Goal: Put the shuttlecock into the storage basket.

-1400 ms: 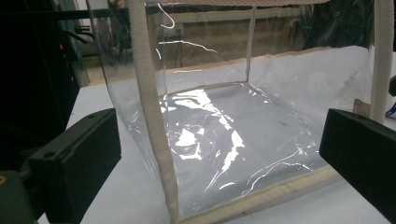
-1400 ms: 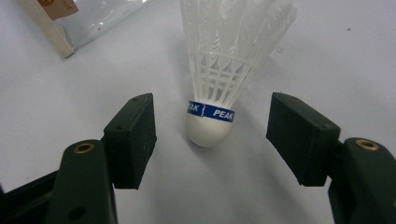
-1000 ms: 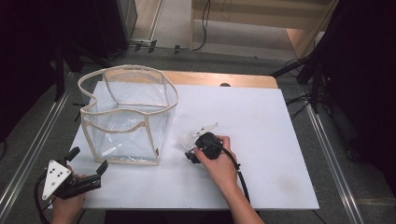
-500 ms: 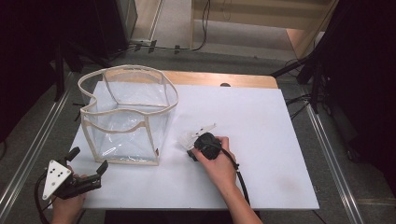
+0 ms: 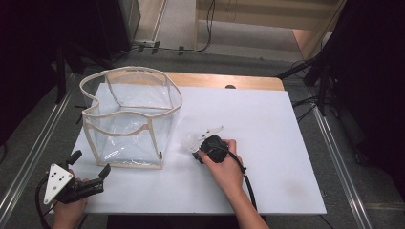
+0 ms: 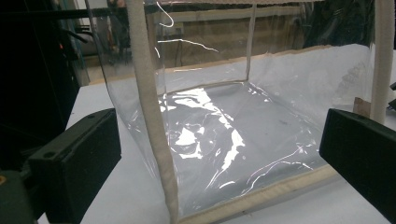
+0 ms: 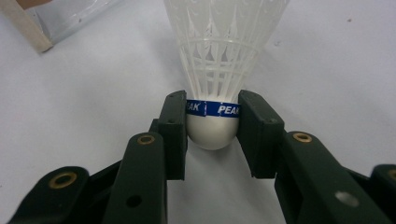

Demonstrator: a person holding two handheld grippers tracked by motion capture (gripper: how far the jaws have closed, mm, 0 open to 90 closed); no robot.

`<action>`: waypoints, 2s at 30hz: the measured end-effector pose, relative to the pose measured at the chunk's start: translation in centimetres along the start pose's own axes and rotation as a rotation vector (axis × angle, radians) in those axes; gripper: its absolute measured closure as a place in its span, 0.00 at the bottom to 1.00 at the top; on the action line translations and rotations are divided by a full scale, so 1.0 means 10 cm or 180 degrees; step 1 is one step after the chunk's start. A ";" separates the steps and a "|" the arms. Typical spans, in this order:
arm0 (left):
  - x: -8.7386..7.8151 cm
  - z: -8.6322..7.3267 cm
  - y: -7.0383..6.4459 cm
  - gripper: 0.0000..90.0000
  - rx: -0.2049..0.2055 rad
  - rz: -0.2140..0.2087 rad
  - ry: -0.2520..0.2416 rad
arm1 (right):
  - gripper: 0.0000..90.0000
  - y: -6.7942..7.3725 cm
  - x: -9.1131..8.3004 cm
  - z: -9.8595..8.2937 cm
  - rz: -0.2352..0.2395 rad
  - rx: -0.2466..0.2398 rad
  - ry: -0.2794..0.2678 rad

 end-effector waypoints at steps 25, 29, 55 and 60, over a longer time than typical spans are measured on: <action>0.00 0.00 0.00 0.00 0.0002 -0.0003 -0.0003 | 0.70 -0.10 -0.28 0.10 -0.0031 0.0055 -0.0278; 0.00 0.00 0.00 0.00 0.0004 -0.0001 -0.0002 | 0.70 -0.10 -0.34 0.14 -0.0022 0.0066 -0.0333; 0.00 0.00 0.00 0.00 0.0005 0.0002 0.0004 | 0.70 -0.20 -0.62 0.32 -0.0036 0.0143 -0.0587; 0.00 0.00 0.00 0.00 0.0005 0.0000 0.0002 | 0.70 -0.21 -0.68 0.36 -0.0055 0.0154 -0.0639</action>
Point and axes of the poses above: each handheld gripper's, and its own axes: x roughly forward along the jaws, z roughly out of its top, y roughly to its left, the point moved 8 cm from there along x, roughly forward along the jaws, and after that the axes turned 7 degrees about x, right-handed, at the moved point
